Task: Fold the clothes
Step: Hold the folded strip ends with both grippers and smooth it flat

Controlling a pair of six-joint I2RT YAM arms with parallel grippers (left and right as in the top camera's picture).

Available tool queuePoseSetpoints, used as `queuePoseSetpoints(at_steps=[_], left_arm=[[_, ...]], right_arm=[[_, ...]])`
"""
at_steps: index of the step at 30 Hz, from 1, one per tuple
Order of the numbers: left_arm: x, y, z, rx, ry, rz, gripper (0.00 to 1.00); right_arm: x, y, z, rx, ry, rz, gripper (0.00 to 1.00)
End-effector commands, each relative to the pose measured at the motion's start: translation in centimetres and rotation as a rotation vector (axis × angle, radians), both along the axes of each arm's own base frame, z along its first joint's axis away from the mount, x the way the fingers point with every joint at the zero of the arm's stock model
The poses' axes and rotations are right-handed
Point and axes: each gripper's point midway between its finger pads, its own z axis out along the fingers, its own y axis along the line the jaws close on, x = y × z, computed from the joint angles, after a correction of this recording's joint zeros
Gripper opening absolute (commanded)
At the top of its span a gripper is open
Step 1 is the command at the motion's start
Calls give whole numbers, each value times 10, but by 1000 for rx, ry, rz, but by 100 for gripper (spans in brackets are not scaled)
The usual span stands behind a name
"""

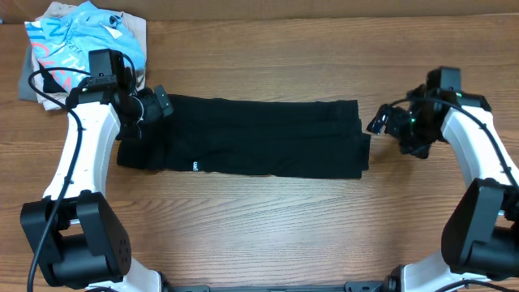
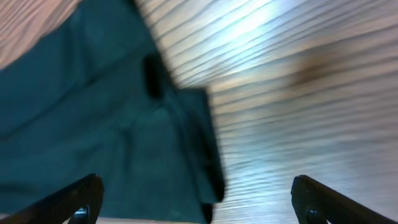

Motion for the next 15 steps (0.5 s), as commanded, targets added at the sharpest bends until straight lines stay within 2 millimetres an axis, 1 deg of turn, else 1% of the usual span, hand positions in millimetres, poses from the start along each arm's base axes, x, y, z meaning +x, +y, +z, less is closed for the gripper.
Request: queuePoseSetpoints(at_steps=[1,6,9,15], left_arm=[[-7,3,-5,11,20,-5,100],[-8,2,-5,11,26,-5,100],[-10,2,-6,9,34,-6,100],[-10,0,-6,-1,35,-10,100]], right_arm=[[-5,28,-9,165,-29,113,100],[-6,37,-25,174,2,132,100],[-11,43,-35,178,34,147,100],[-14,45,-55,188,62,113,100]])
